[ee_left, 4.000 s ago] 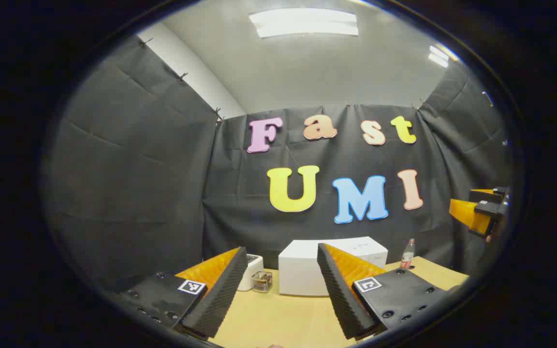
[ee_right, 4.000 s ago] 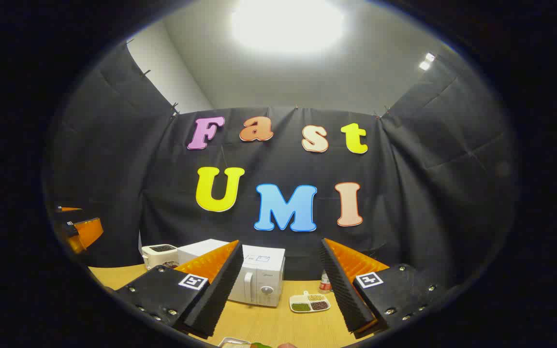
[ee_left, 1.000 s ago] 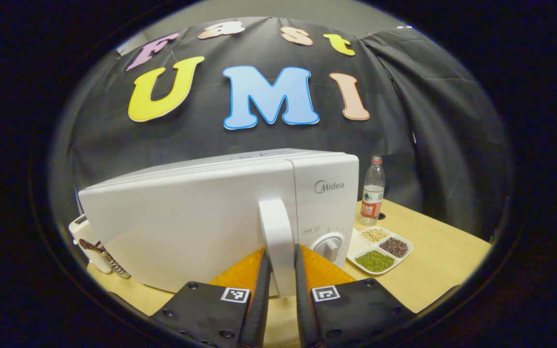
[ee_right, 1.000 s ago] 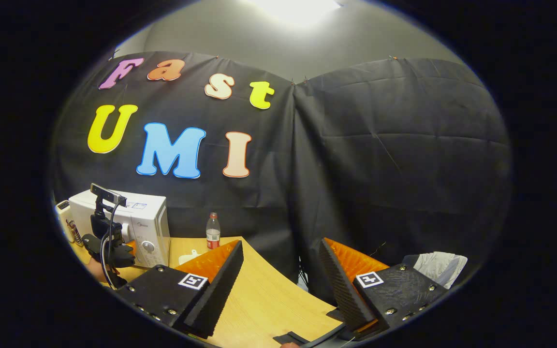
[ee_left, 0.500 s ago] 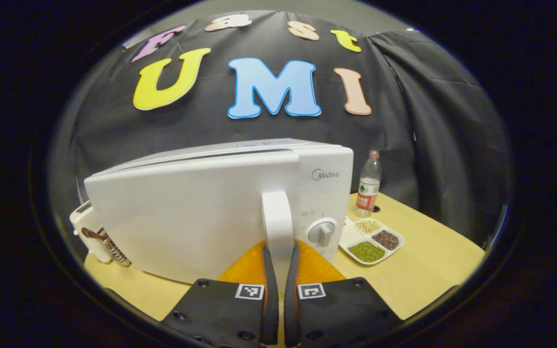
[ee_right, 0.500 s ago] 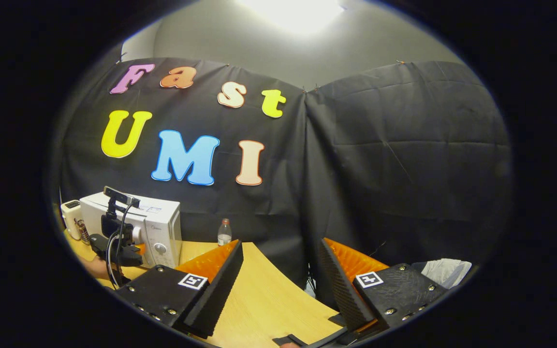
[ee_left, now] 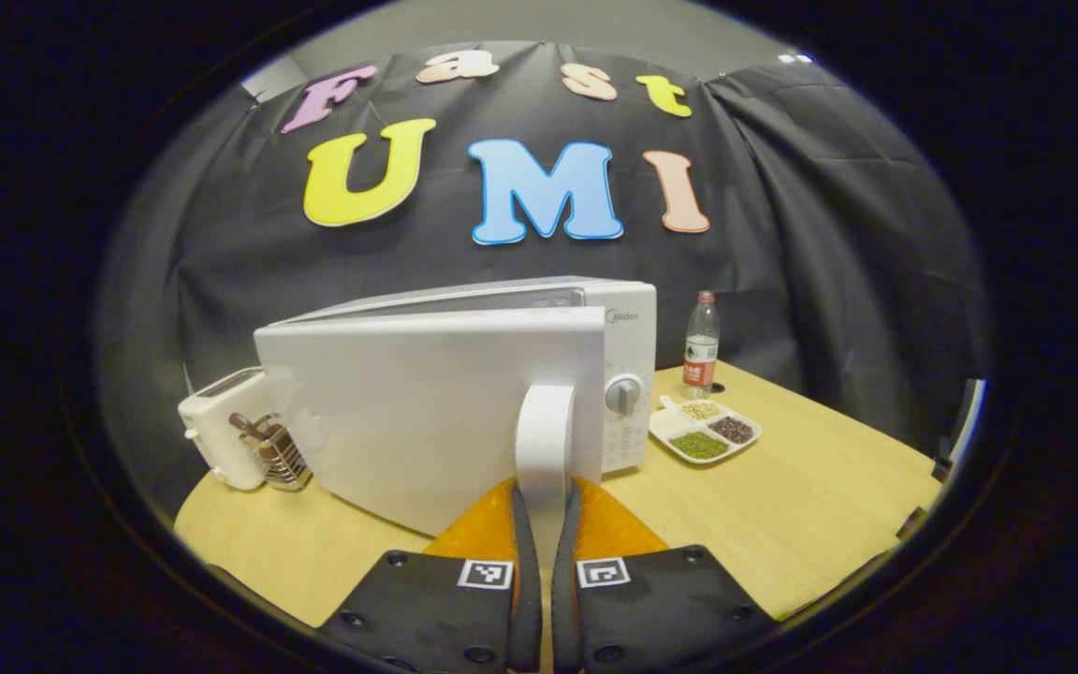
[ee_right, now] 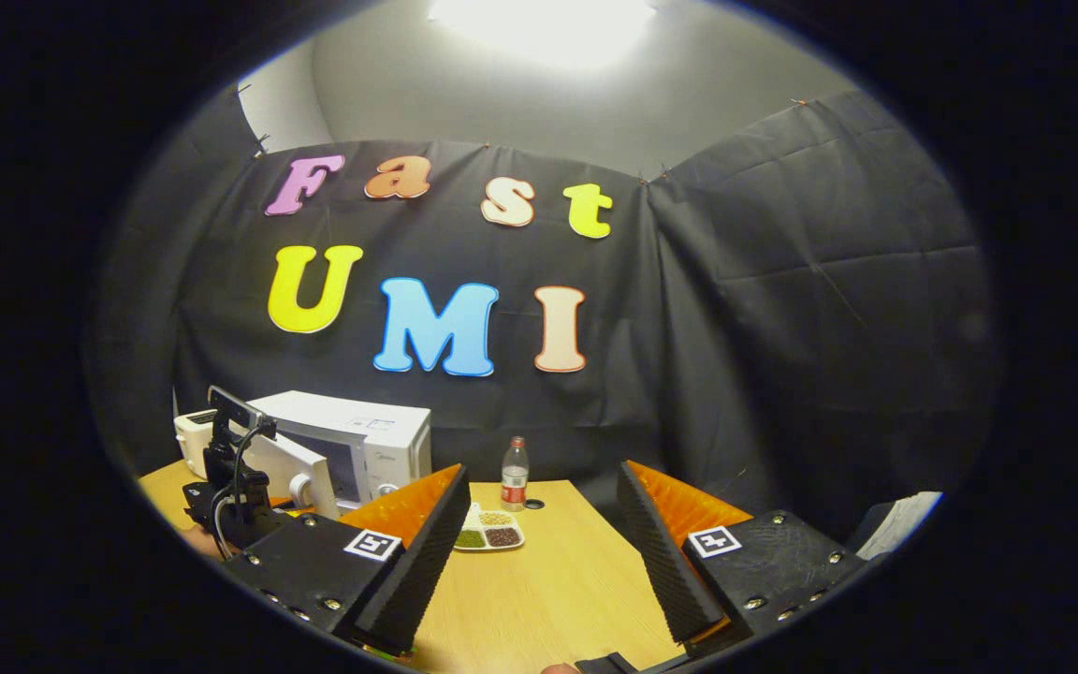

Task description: Open the microwave oven with the left hand, put the food in, and close the microwave oven.

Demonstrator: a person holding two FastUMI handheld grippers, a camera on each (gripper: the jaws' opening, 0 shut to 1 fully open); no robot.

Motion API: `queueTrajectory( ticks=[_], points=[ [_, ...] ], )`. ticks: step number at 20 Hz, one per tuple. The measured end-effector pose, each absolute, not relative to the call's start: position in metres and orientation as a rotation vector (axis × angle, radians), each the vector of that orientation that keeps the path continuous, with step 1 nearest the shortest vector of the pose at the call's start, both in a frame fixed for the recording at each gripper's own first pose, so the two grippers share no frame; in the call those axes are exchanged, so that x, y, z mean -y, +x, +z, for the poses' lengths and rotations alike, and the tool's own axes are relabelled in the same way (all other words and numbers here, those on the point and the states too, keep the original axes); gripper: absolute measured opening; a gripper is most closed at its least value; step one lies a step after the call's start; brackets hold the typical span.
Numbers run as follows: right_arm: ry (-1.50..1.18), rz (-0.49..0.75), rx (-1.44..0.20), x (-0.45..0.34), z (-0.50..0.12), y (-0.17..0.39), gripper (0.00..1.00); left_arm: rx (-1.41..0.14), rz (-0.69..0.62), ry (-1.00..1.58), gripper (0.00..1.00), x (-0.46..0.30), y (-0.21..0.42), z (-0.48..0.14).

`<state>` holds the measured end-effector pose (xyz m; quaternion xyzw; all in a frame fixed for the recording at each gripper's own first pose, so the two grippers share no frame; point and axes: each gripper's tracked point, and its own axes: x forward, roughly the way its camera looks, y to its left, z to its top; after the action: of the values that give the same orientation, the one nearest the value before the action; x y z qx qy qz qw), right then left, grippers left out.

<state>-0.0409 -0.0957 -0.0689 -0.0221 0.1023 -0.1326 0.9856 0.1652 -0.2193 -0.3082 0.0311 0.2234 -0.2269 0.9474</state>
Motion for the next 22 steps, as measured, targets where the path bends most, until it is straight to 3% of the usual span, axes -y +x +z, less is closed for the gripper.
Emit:
queueTrajectory(
  ticks=[11, 18, 19, 20, 22],
  points=[
    [0.001, 0.000, -0.198, 0.024, -0.065, -0.044, 0.96, -0.487, -0.272, 0.080, 0.11, 0.086, 0.102, -0.298],
    [0.013, 0.072, -0.209, -0.057, -0.063, -0.024, 0.96, -0.492, -0.255, 0.067, 0.10, 0.001, 0.092, -0.299],
    [0.019, 0.076, -0.217, -0.068, -0.065, -0.023, 0.95, -0.495, -0.255, 0.070, 0.15, -0.011, 0.092, -0.301],
    [0.029, 0.081, -0.211, -0.079, -0.063, -0.021, 0.96, -0.501, -0.259, 0.067, 0.10, -0.021, 0.093, -0.302],
    [0.033, 0.077, -0.209, -0.098, -0.060, -0.014, 0.95, -0.504, -0.275, 0.062, 0.10, -0.037, 0.094, -0.302]
  ],
)
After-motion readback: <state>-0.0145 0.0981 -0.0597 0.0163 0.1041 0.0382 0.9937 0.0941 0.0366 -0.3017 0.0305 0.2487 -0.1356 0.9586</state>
